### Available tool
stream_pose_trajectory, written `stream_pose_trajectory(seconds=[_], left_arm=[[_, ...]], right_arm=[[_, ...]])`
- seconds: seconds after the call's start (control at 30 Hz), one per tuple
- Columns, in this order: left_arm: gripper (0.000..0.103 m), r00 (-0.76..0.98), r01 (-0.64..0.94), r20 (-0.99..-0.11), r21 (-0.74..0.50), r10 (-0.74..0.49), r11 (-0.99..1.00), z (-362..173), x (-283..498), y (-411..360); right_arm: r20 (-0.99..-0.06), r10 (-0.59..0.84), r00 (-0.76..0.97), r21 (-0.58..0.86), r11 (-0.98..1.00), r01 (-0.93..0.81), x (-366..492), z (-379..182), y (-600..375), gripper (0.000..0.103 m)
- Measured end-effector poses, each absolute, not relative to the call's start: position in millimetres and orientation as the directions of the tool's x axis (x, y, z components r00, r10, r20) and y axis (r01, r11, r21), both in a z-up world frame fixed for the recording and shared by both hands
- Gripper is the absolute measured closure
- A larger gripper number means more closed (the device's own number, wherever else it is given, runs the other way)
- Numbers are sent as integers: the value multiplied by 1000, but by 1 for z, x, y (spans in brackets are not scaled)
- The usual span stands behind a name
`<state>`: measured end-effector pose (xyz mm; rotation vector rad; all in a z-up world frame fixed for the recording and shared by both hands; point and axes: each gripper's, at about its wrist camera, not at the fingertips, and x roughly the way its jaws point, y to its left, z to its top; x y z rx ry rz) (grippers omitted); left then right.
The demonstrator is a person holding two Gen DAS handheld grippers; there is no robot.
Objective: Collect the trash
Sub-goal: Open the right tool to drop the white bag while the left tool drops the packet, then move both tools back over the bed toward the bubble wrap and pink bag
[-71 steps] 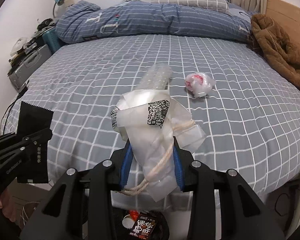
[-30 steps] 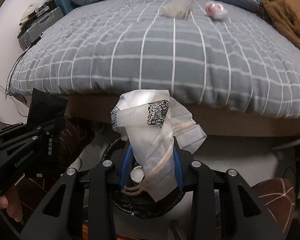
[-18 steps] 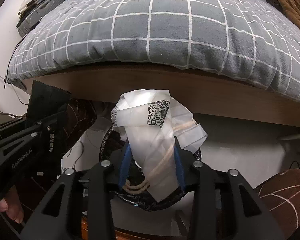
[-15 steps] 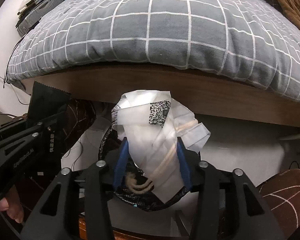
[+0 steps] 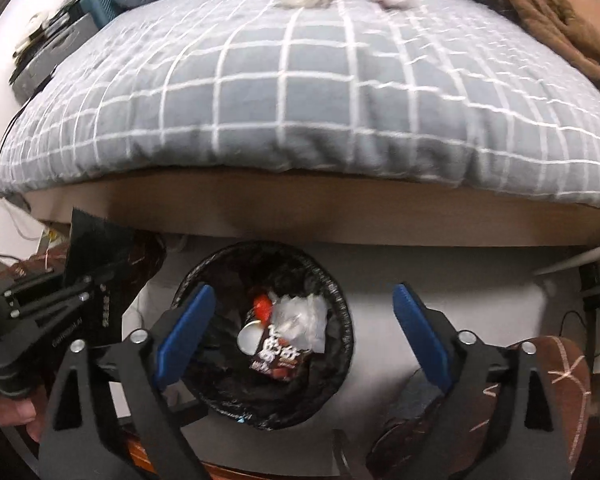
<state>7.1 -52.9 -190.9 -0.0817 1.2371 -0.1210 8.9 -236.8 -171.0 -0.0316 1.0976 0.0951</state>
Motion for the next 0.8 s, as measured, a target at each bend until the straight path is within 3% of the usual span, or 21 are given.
stream_pose_trajectory(seconds=[0.3,0.33,0.43,0.8], left_arm=[[95,336,87,-929,-132,-154,987,-187,2,-65],[88,336,90,-930,-126,-149,988,-186,2,-65],[57,357,88,-925,-104,-129,991,-182,0,-60],[17,427,50,-902,-53,-69,997,-153,3,-42]], right_arm=[[-884,50,464,31,998,-50,8,-164,-256,13],[-884,50,464,31,998,-49,6,-164,-258,13],[-885,53,462,35,998,-48,8,-170,-255,13],[-872,65,486,49,998,-45,11,-160,-258,13]])
